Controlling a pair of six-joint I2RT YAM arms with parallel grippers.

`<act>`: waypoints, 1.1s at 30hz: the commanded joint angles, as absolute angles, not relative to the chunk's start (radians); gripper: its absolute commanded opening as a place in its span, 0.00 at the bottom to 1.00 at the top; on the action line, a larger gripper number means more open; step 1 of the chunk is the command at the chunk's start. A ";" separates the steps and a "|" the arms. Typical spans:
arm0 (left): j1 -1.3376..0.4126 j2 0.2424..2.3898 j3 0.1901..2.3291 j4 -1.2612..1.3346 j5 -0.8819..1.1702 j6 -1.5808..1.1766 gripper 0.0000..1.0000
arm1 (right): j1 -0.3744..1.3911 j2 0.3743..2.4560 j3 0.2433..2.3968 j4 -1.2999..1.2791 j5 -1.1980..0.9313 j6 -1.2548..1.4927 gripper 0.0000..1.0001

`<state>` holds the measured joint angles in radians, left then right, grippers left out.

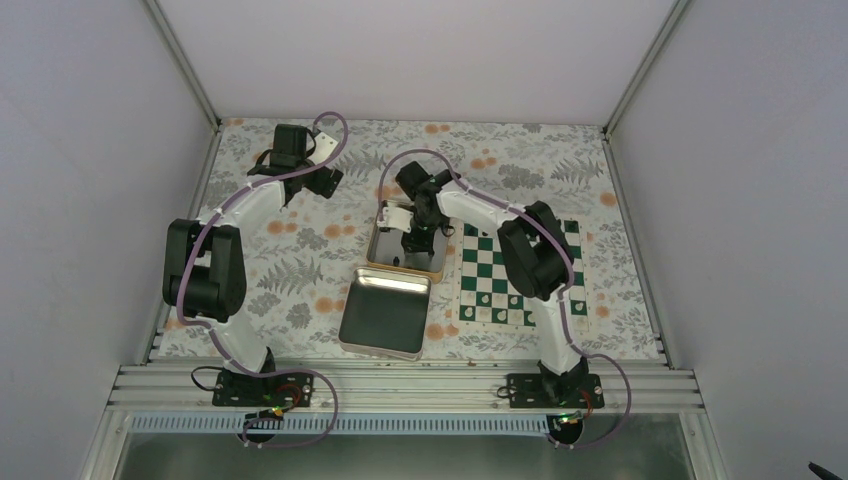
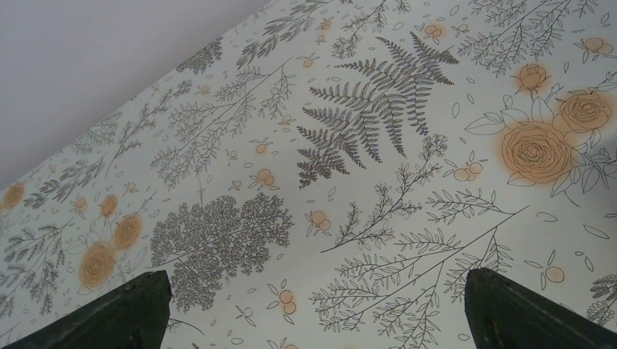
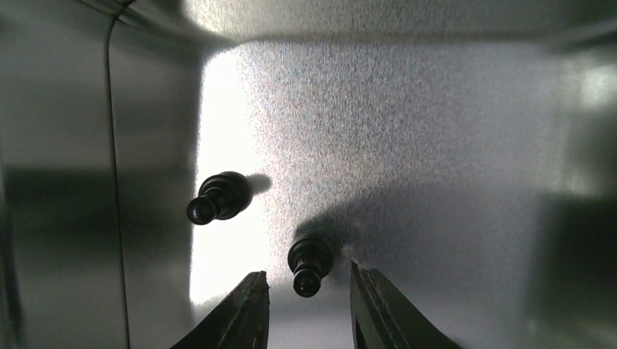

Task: Set up the chess pieces on the board
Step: Pick up the chess piece from the storage box, then place the chess piece on the chessboard.

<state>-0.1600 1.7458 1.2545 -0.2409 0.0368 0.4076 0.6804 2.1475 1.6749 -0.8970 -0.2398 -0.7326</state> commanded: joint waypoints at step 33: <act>-0.164 1.730 1.267 -0.231 0.046 0.407 1.00 | 0.385 1.825 1.592 -0.956 -0.142 -0.729 0.07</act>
<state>-0.1600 1.7454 1.2545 -0.2409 0.0372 0.4076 0.4683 1.8816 1.6436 -0.9169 -0.1879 -0.7311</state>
